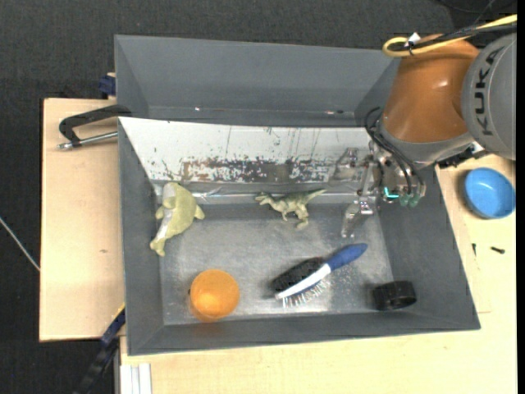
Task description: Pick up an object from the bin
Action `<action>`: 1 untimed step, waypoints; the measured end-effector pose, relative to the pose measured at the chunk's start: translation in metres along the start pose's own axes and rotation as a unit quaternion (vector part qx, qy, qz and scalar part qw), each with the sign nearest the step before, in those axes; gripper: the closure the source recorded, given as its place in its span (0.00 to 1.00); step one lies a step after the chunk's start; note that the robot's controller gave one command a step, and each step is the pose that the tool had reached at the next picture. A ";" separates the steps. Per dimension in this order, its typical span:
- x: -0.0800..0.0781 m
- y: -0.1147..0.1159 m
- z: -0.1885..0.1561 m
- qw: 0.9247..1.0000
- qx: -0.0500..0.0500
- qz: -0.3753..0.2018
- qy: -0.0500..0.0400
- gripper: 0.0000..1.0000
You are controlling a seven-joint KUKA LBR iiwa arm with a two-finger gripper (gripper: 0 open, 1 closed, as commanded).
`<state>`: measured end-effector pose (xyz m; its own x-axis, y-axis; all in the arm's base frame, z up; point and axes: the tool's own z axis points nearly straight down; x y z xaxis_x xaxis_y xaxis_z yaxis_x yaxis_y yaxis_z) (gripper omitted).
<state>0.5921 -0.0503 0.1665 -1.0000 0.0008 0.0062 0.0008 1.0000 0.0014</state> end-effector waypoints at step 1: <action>0.058 0.029 0.094 0.978 0.002 -0.209 -0.007 0.00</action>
Offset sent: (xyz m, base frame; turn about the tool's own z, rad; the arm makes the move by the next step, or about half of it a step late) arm -0.0617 0.0288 -0.0965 -0.4242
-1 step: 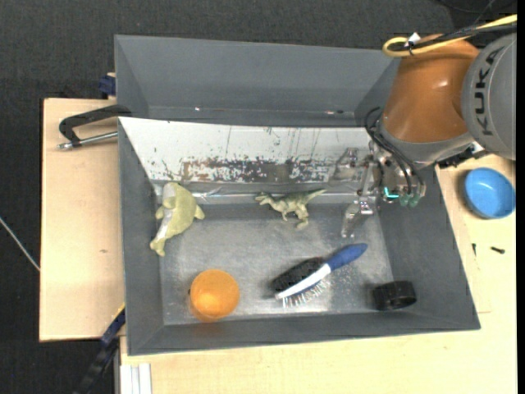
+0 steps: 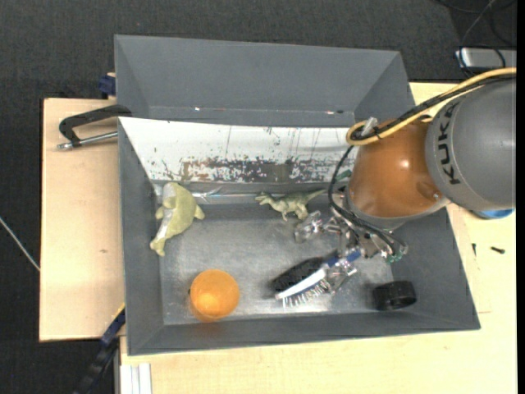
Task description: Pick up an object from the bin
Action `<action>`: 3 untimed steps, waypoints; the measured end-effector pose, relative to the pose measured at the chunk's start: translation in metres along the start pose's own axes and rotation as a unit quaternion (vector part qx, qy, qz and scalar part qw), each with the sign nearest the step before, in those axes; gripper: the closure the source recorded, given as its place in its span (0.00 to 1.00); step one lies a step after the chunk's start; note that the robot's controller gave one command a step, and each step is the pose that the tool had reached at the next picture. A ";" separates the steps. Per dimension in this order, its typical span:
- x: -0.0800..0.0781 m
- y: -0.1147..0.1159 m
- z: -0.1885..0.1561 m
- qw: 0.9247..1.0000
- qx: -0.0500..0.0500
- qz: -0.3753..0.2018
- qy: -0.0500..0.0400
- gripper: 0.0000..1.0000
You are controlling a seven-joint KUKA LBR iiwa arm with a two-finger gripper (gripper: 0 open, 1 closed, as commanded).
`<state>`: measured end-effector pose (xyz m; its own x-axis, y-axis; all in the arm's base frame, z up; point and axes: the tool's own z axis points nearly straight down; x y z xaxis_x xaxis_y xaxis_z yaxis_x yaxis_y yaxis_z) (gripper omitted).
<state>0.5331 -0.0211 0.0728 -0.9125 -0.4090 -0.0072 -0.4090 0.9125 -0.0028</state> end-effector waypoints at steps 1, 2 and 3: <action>-0.002 -0.035 -0.030 0.999 0.001 0.037 -0.001 0.00; -0.017 -0.005 -0.042 0.999 -0.001 0.051 -0.001 0.00; -0.008 0.032 0.000 0.997 0.001 -0.083 0.001 0.00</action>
Offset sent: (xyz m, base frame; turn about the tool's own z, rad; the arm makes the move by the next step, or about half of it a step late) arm 0.0137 -0.0297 0.0272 0.0701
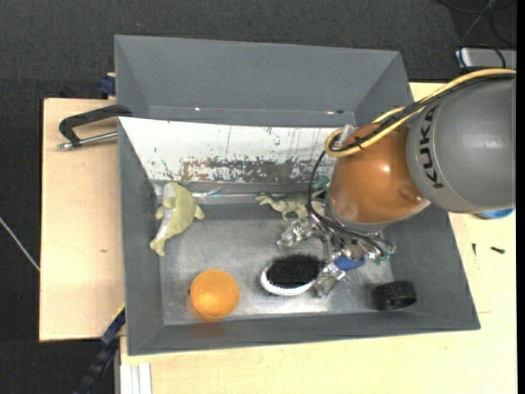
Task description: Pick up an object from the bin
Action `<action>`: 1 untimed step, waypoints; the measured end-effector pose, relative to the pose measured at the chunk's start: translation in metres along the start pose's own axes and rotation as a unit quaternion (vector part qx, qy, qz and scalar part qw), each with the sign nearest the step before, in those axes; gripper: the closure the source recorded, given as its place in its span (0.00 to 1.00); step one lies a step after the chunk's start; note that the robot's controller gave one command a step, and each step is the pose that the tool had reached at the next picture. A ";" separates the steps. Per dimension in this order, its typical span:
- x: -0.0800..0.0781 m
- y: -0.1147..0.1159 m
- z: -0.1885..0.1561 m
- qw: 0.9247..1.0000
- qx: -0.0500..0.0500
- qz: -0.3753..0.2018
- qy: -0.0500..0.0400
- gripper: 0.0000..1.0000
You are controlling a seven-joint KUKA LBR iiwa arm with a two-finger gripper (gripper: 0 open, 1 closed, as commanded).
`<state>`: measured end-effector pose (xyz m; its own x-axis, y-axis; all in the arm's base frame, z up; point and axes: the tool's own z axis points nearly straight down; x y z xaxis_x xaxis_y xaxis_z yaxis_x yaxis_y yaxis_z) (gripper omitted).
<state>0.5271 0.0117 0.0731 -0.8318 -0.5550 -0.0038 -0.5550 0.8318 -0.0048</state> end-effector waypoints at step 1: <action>-0.001 -0.001 -0.002 1.000 -0.001 0.001 0.000 0.00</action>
Offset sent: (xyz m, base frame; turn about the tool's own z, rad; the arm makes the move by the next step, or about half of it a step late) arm 0.0000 0.0000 0.0000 0.0000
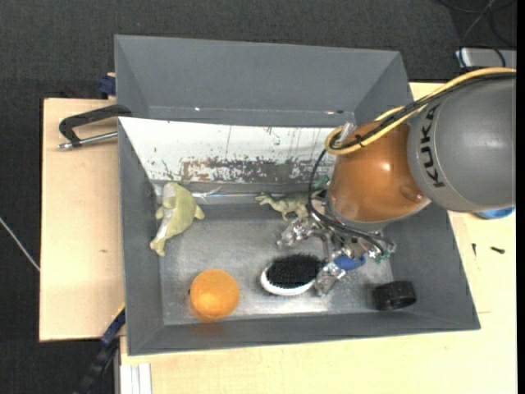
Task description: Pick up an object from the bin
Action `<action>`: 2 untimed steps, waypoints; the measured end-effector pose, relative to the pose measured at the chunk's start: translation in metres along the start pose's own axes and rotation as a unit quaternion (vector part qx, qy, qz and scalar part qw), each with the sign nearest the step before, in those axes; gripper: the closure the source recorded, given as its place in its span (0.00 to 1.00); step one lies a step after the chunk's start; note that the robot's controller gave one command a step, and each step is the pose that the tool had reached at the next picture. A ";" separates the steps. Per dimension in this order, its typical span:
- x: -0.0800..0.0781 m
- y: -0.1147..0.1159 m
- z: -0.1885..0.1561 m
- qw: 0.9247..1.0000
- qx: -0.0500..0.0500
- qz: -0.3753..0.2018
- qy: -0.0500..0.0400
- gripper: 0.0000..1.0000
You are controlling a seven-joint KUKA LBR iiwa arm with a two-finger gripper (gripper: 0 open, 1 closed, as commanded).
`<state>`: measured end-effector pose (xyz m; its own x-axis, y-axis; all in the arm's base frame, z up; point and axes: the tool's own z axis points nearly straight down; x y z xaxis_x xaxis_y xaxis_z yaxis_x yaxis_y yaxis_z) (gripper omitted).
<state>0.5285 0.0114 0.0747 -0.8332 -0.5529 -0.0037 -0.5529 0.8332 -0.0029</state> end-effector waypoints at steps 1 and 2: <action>-0.002 0.000 -0.001 1.000 0.000 0.000 -0.002 1.00; -0.004 0.000 -0.066 1.000 0.001 0.000 -0.003 1.00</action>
Offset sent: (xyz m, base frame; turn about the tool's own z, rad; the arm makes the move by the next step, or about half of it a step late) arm 0.0000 0.0000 0.0000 0.0000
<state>0.5321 0.0135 0.1402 -0.8334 -0.5526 -0.0096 -0.5525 0.8335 -0.0046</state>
